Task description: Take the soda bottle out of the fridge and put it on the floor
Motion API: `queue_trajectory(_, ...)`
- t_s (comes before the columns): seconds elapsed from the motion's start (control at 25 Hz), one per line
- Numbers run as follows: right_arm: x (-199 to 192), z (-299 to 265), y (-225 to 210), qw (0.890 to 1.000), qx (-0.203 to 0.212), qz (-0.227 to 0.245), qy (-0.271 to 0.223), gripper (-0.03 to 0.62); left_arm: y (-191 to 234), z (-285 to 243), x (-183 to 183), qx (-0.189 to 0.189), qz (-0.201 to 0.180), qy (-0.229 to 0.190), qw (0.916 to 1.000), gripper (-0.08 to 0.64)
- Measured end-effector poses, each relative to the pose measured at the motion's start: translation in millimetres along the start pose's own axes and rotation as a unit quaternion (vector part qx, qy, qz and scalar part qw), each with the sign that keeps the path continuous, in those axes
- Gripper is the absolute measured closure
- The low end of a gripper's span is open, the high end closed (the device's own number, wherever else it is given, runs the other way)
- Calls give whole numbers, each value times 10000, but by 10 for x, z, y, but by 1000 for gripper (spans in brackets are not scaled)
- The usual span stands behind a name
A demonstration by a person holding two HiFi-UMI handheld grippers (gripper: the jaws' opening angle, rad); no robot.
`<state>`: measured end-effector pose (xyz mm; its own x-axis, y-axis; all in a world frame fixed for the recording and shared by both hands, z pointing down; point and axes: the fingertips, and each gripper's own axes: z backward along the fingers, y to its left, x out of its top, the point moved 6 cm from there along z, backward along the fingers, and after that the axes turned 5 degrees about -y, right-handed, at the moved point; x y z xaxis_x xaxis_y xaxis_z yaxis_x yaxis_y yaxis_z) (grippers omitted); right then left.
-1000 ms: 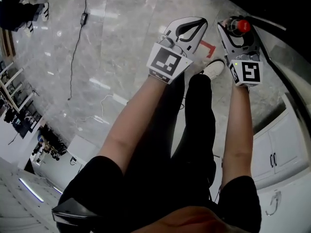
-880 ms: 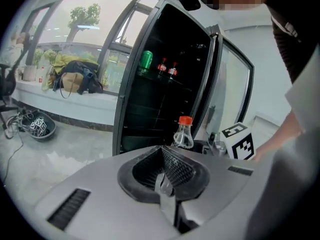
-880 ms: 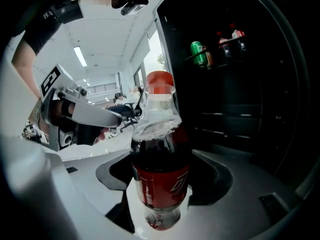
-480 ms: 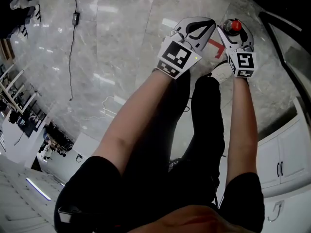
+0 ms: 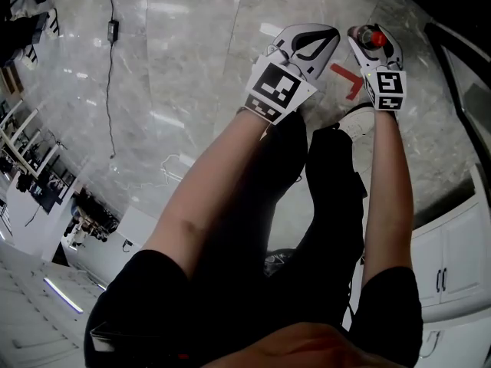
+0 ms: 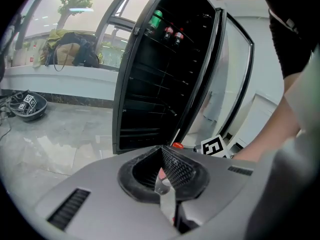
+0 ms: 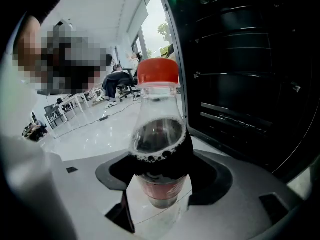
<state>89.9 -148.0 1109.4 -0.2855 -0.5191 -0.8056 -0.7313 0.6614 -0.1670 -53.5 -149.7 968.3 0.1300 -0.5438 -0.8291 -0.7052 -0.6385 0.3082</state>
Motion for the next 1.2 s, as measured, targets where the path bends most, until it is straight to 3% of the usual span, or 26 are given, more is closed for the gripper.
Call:
queue_trajectory(0.28,-356,-180,44,9982,122,116,579,273,103,-6,-61,57,59,50,10000,560)
queue_trajectory(0.68,-319,-259,243,9915,502,514,1082,273,65,93,30,170,183,33,9997,560)
queue_trajectory(0.92,-222,-205,236,9913,578,329,1131,272,43,205,184,213,149,-80,9996,560)
queue_trajectory(1.2,219,29,251,9941,493,351,906,272,-7,397,487,312,185,-204,9991,560)
